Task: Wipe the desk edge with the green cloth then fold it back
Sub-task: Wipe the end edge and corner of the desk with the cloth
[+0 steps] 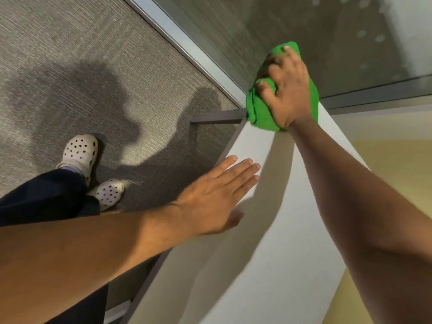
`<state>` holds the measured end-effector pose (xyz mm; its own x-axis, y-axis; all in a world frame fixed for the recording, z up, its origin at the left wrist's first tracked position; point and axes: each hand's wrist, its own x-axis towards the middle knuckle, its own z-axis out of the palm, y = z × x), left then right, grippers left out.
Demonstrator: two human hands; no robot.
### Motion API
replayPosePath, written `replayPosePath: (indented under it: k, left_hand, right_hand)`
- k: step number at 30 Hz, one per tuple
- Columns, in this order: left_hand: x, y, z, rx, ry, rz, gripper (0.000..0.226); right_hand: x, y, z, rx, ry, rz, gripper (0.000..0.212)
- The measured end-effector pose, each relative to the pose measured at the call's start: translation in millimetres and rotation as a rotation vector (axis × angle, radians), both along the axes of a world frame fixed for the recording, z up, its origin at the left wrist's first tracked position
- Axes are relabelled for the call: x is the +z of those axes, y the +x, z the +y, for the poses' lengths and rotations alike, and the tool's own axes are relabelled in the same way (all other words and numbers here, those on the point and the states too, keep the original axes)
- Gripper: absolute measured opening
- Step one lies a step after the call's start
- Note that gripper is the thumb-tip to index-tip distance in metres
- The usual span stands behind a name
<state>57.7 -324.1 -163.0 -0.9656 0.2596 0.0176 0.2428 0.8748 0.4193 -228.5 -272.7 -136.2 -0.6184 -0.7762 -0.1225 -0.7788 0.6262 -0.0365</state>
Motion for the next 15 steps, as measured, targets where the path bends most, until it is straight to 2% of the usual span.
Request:
replayPosePath:
  k: [2,5,10,15]
  left_hand:
    - [0,1,-1,-0.006,-0.023,0.010,0.084]
    - [-1,3,0,-0.006,-0.033,0.010,0.086]
    - [0,0,-3,-0.015,-0.029,-0.003,0.085]
    - [4,0,-3,-0.009,-0.005,-0.029,0.086]
  right_hand:
    - [-1,9,-7,-0.172,-0.074,0.016,0.050]
    - [-4,52,-6,-0.414,-0.060,0.007,0.059]
    - [-8,102,12,-0.392,-0.044,-0.007,0.071]
    - [-1,62,-2,-0.386,-0.013,-0.021,0.071]
